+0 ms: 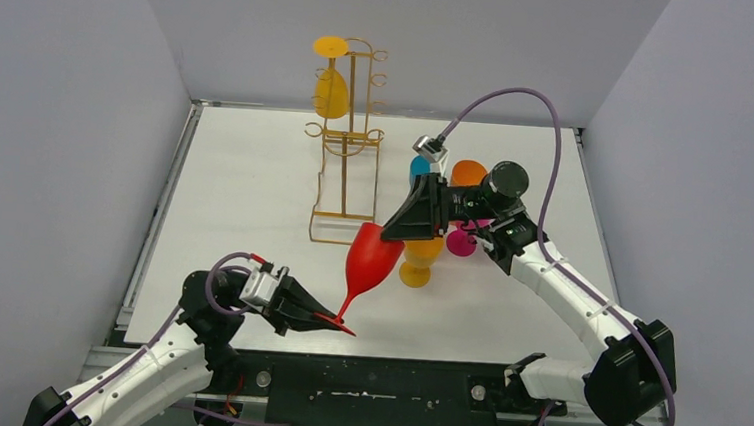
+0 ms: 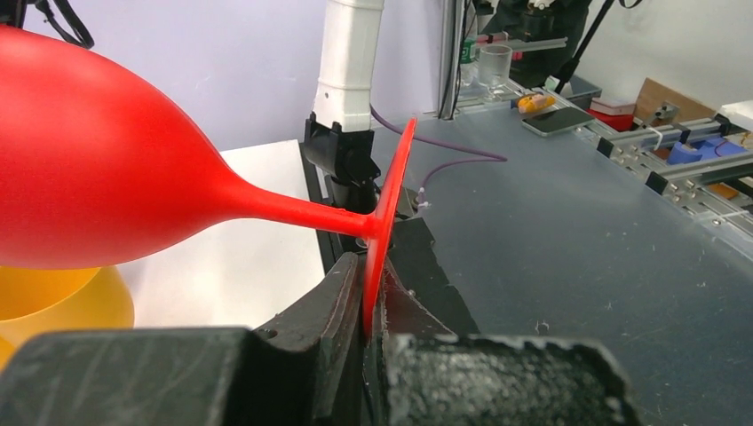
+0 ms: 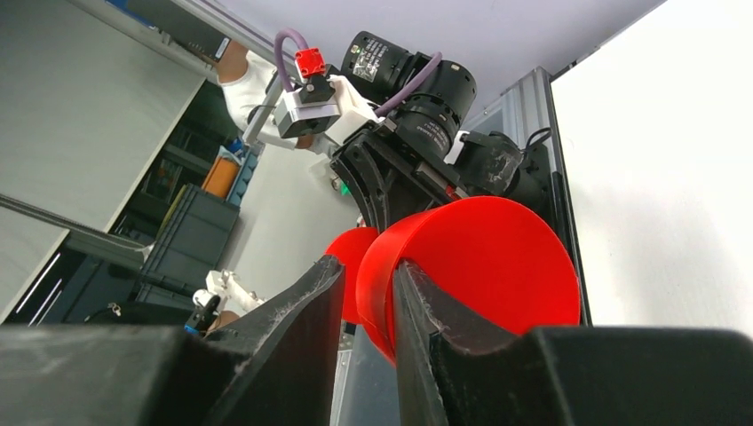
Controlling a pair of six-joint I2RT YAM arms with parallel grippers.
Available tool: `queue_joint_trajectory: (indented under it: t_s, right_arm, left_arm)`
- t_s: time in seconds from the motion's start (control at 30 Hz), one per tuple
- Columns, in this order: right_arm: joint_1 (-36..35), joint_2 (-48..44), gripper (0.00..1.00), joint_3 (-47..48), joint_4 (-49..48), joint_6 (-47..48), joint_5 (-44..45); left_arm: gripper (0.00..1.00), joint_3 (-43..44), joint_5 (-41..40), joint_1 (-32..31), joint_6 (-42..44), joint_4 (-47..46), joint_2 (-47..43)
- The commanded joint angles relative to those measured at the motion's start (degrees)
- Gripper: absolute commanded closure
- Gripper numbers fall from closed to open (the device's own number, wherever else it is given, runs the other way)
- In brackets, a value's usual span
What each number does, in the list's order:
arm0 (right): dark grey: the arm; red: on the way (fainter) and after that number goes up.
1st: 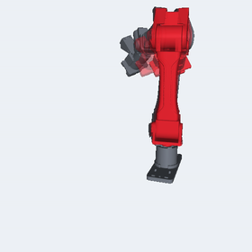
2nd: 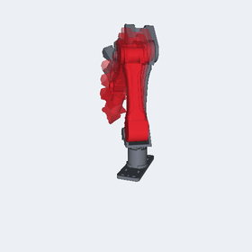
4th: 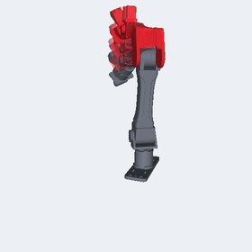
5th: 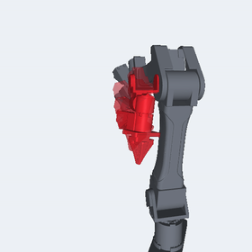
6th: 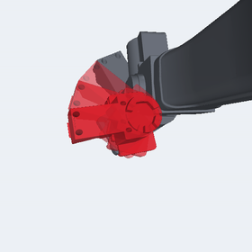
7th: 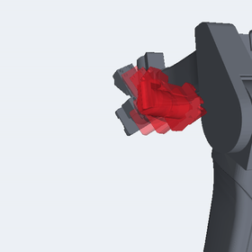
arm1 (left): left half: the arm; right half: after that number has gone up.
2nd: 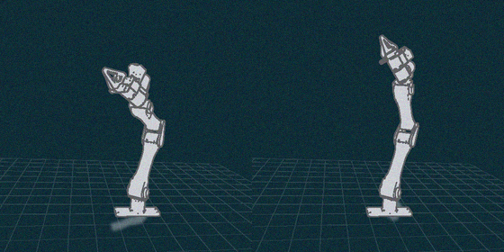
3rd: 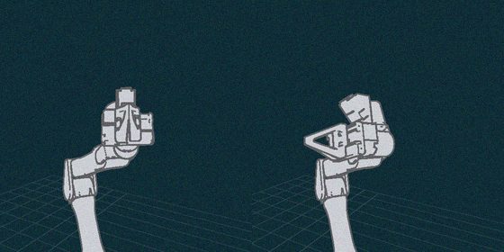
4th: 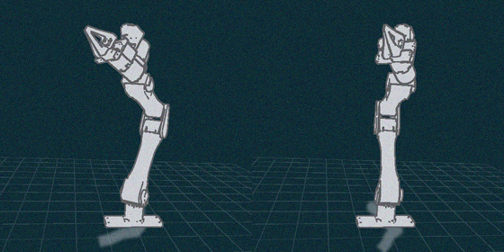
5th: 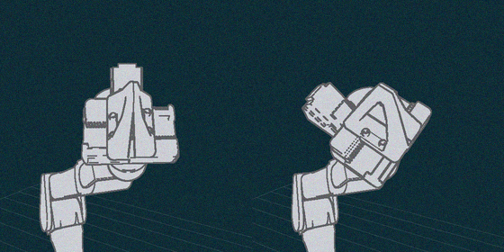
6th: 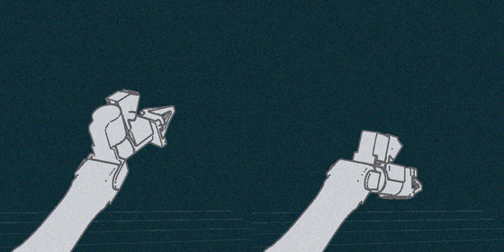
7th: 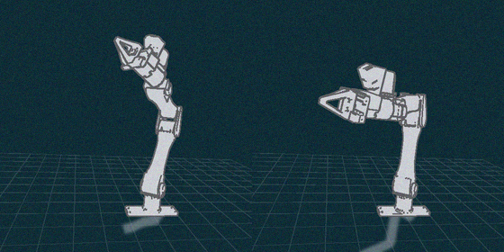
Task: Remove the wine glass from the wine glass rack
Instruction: Place the wine glass at the center of the board.
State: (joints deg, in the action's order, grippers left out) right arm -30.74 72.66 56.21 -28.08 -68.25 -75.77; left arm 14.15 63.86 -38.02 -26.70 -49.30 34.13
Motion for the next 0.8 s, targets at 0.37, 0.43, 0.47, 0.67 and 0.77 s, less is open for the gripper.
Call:
queue_joint_trajectory:
  t_s: [0.37,0.43,0.47,0.67,0.77]
  right_arm:
    - [-1.3,-4.5,0.9,-0.7,1.0,5.1,-4.2]
    - [-1.9,-4.8,0.89,-0.8,0.9,5.5,-4.3]
    - [-2.2,-4.8,0.85,-0.8,0.9,5.6,-4.4]
    - [-3.1,-5.3,0.96,-0.8,1.3,6.7,-4.3]
    - [-3.3,-5.6,1.0,-1.0,1.5,7.2,-4.4]
  left_arm:
    - [1.0,2.4,-0.6,0.0,1.6,3.6,0.9]
    - [1.0,2.8,-0.6,0.0,1.6,3.5,0.9]
    - [1.0,3.0,-0.7,0.0,1.6,3.6,0.7]
    - [1.0,3.6,-0.8,0.0,3.2,6.1,0.3]
    - [1.0,3.6,-0.9,0.0,3.2,6.5,0.5]
